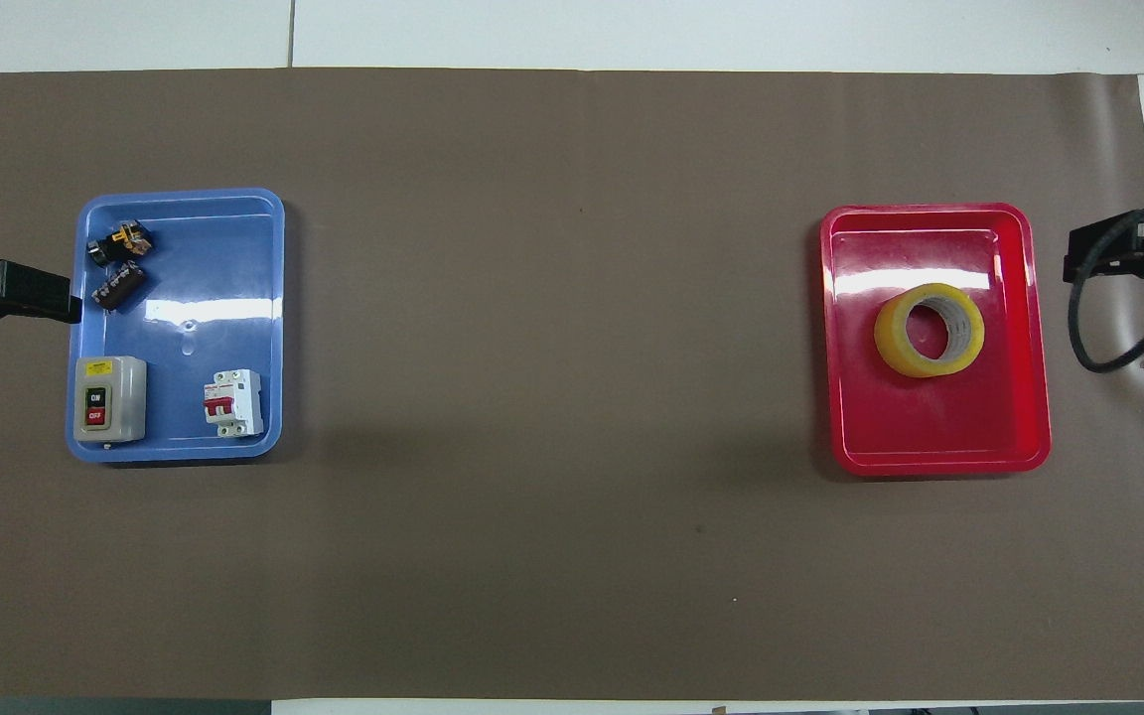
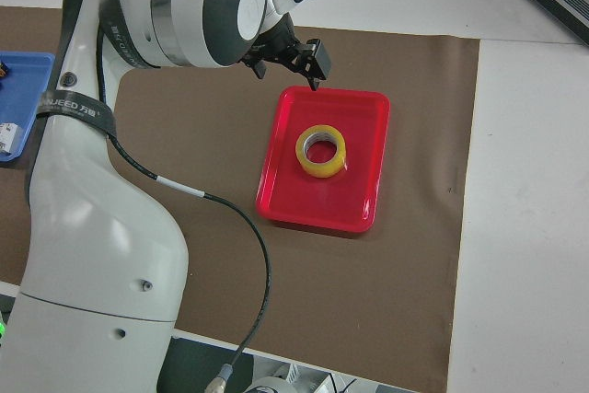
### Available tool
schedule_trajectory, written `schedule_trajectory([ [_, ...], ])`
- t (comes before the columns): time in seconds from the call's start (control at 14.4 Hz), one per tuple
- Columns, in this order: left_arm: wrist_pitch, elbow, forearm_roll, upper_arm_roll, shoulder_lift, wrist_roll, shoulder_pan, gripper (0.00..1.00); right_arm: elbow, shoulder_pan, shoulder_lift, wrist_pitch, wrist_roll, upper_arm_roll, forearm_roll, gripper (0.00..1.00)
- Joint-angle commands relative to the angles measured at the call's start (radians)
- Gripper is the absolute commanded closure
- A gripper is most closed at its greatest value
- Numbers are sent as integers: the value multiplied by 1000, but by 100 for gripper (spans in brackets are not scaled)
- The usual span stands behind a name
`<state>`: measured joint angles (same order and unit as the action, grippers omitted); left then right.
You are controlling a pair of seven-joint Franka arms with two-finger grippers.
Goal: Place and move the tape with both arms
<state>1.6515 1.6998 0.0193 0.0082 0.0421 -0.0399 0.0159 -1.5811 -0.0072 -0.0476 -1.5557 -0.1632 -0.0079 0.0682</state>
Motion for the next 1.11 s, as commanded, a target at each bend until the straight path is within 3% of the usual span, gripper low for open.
schedule_trajectory([
  [0.0,-1,6,-24,-2,13,-8,-4,0,38,-16,14,42,-6,2,-7,0],
  [0.21,1,6,-24,-2,13,-8,-5,0,46,-20,17,80,-9,2,-56,0],
  [1.04,1,6,-24,-2,13,-8,-4,0,72,32,21,125,57,20,-13,0],
])
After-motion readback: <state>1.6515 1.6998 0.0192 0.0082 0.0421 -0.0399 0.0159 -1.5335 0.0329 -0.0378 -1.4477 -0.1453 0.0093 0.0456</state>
